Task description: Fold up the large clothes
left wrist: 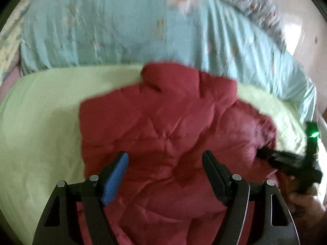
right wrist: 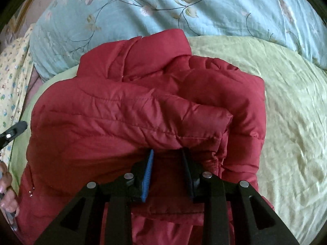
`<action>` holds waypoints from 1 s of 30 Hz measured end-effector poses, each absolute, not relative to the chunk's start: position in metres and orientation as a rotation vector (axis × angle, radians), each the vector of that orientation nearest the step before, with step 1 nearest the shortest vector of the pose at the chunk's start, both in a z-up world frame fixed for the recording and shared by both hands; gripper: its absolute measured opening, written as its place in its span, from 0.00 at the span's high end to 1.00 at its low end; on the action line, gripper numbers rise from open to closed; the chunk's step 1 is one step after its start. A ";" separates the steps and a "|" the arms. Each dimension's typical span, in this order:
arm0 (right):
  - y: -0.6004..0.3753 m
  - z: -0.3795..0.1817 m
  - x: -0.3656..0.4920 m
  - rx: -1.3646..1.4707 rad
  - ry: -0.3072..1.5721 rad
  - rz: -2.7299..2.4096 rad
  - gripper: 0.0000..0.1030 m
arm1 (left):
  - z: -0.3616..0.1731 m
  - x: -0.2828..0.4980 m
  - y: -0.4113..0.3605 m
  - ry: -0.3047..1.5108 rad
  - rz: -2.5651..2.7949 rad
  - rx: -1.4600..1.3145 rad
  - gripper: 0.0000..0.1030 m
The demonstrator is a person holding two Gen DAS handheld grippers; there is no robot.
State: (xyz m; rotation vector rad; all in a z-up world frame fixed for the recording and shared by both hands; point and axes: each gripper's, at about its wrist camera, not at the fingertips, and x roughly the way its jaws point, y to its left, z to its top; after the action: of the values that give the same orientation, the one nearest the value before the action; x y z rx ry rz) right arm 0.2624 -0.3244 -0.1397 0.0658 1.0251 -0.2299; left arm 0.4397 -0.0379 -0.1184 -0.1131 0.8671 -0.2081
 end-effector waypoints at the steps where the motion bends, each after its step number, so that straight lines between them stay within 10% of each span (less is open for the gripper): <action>1: -0.323 -0.139 0.261 0.069 1.024 -0.228 0.72 | -0.131 0.452 -0.039 0.922 -0.164 -0.092 0.30; 30: -0.340 -0.143 0.263 0.149 1.021 -0.275 0.74 | -0.123 0.403 -0.019 0.915 -0.114 -0.093 0.29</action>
State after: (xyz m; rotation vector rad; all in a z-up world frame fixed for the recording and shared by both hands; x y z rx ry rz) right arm 0.2629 -0.3404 -0.1434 0.1488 1.0212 -0.2751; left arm 0.4027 -0.0195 -0.1231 -0.0926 0.9150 -0.1135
